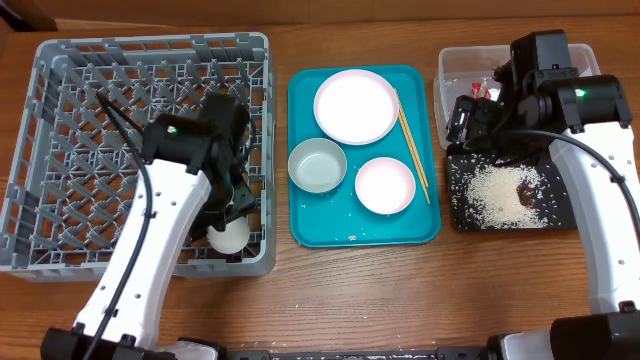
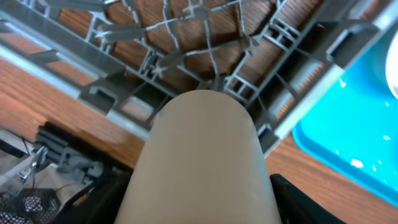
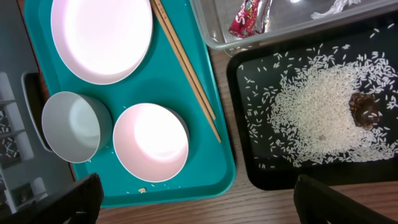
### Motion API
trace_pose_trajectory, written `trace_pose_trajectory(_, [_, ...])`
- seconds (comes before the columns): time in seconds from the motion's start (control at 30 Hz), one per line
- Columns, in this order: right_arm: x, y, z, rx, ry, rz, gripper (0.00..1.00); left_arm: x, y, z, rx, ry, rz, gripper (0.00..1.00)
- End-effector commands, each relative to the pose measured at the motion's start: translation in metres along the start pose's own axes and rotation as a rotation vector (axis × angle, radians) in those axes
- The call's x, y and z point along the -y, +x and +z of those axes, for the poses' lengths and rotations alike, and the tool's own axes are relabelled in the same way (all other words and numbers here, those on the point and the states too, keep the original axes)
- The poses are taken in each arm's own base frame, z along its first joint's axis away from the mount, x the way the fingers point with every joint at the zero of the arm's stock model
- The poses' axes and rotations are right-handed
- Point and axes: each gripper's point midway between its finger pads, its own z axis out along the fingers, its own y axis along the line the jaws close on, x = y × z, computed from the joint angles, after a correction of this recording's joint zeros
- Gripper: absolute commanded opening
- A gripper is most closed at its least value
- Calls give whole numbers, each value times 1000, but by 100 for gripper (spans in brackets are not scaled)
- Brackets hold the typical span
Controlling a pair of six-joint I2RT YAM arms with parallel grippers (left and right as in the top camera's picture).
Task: Sort waste into correct bins and load items into the dishwasher
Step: 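Lower the white cup into the rack and release with the left gripper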
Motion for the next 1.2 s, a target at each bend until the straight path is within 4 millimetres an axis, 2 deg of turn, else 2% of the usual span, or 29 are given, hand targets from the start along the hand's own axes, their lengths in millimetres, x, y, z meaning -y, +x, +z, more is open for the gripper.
trace_pose_trajectory(0.0, [0, -4, -4, 22, 3, -6, 100, -3, 0, 18, 13, -34, -31, 20])
trace_pose_trajectory(0.23, [-1, -6, -4, 28, -1, -7, 99, 6, -5, 50, 36, -16, -50, 22])
trace_pose_trajectory(0.37, [-1, -6, -4, 28, -1, -7, 100, 10, -7, 63, 50, -2, -62, 27])
trace_pose_trajectory(0.4, [-1, -6, -4, 28, -1, -7, 100, 10, -7, 64, 49, -3, -68, 37])
trace_pose_trajectory(0.43, [-1, -6, -4, 28, -1, -8, 100, 9, -6, 65, 48, -5, -72, 53])
trace_pose_trajectory(0.47, [-1, -6, -4, 28, -1, -8, 100, 10, -5, 66, 43, -3, -70, 63])
trace_pose_trajectory(0.53, [-1, -6, -4, 29, -1, -7, 100, 9, -4, 66, 38, -4, -69, 78])
trace_pose_trajectory(0.6, [-1, -6, -4, 28, -3, -8, 100, 9, -4, 66, 36, -6, -69, 89])
trace_pose_trajectory(0.77, [-2, -7, -4, 33, -6, -8, 100, 10, -2, 66, 26, 0, -66, 91])
trace_pose_trajectory(0.83, [-2, -7, -4, 34, -6, -8, 100, 13, -1, 64, 18, 16, -52, 85])
trace_pose_trajectory(0.9, [-2, -7, -4, 34, -6, -9, 100, 16, -5, 54, 27, 33, -35, 82])
trace_pose_trajectory(0.97, [-2, -7, -4, 34, -6, -9, 100, 21, -12, 34, 53, 60, -14, 82])
trace_pose_trajectory(1.07, [-2, -7, -4, 34, -6, -9, 100, 40, -30, -15, 143, 163, 78, 82])
trace_pose_trajectory(1.17, [-2, -7, -4, 34, -7, -9, 100, 77, -42, -71, 278, 343, 318, 86])
